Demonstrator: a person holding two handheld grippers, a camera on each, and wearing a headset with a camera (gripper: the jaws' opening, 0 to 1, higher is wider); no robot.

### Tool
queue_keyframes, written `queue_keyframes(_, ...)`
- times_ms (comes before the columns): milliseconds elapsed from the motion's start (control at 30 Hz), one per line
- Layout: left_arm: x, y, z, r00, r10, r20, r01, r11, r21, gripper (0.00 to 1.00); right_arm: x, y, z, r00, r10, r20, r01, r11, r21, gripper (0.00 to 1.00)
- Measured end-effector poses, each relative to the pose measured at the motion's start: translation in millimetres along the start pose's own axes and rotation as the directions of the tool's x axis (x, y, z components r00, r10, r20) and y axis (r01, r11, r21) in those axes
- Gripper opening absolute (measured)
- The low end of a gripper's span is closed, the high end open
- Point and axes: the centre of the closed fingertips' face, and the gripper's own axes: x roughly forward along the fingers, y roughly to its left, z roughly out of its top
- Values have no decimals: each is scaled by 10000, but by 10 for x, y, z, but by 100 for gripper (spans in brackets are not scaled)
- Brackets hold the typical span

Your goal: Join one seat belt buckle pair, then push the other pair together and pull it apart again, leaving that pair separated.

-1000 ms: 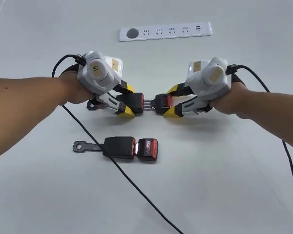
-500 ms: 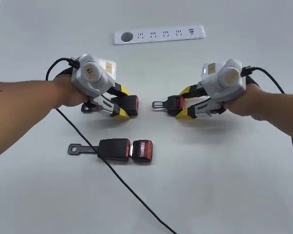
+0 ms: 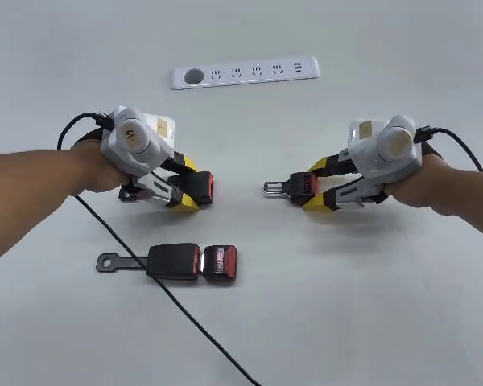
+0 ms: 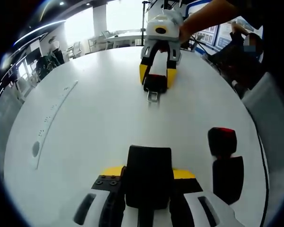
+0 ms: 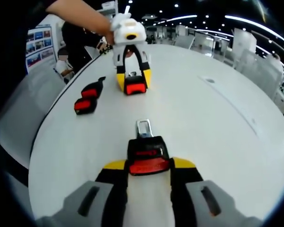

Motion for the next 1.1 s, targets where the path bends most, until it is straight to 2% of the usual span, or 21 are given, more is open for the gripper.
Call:
queue_keyframes(100,-4,1,-3,9999,57,86,-56,9999,-91,36,-58,-12,-35,9999,-36,152,36,10000,-16,34)
queue_keyframes(400,-6,1,-9,10000,49,31,-48,9999,-97,36,-167,-34,-173,9999,-141,-57,141,9999,7,35)
queue_keyframes(600,-3,-9,-1,10000,44,-71,-44,10000,8,37,-191,-34,-176,9999,-122,-84,123,9999,34,35)
queue_keyframes(700,1,-7,5,9998,24,-205,-29,9997,-252,37,-198,-29,-161,9998,-139,-113,140,9999,81,36)
queue_keyframes(733,3,-18,18,9999,28,-152,-40,9969,-782,38,-193,-26,-156,9998,-147,-139,148,9999,66,36)
queue_keyframes(767,2,-30,45,10000,-66,-49,58,9892,-1467,39,-200,-13,-154,9998,-134,-154,134,9999,18,37)
queue_keyframes(800,4,-20,67,10000,21,51,-12,9849,-1733,42,-197,-8,-145,9998,-144,-119,145,9998,101,42)
queue_keyframes(833,-10,28,96,9993,369,116,-339,9798,-1969,47,-202,-12,-134,9996,-275,-37,276,9987,420,48)
queue_keyframes(867,-30,71,127,9976,656,224,-600,9791,-1942,53,-224,-37,-129,9979,-651,15,644,9893,1310,54)
queue_keyframes(900,-72,96,206,9937,911,660,-747,9730,-2185,57,-247,-50,-86,9962,-827,278,776,9856,1503,60)
queue_keyframes(933,-103,108,238,9909,1058,830,-833,9675,-2389,62,-272,-62,-37,9929,-1037,576,923,9803,1744,62)
queue_keyframes(967,-152,143,256,9868,1365,872,-1079,9555,-2747,64,-306,-68,-6,9903,-1175,745,1023,9779,1825,64)
queue_keyframes(1000,-184,173,256,9834,1619,819,-1316,9473,-2919,69,-365,-111,44,9824,-1639,893,1447,9710,1902,66)
queue_keyframes(1033,-213,198,253,9796,1866,753,-1550,9384,-3088,74,-383,-122,55,9800,-1773,899,1579,9691,1895,68)
queue_keyframes(1067,-251,212,280,9730,2137,877,-1735,9268,-3331,79,-417,-145,94,9736,-2065,977,1835,9617,2038,73)
queue_keyframes(1100,-280,212,328,9664,2295,1157,-1773,9212,-3464,82,-438,-151,109,9690,-2279,953,2015,9525,2284,77)
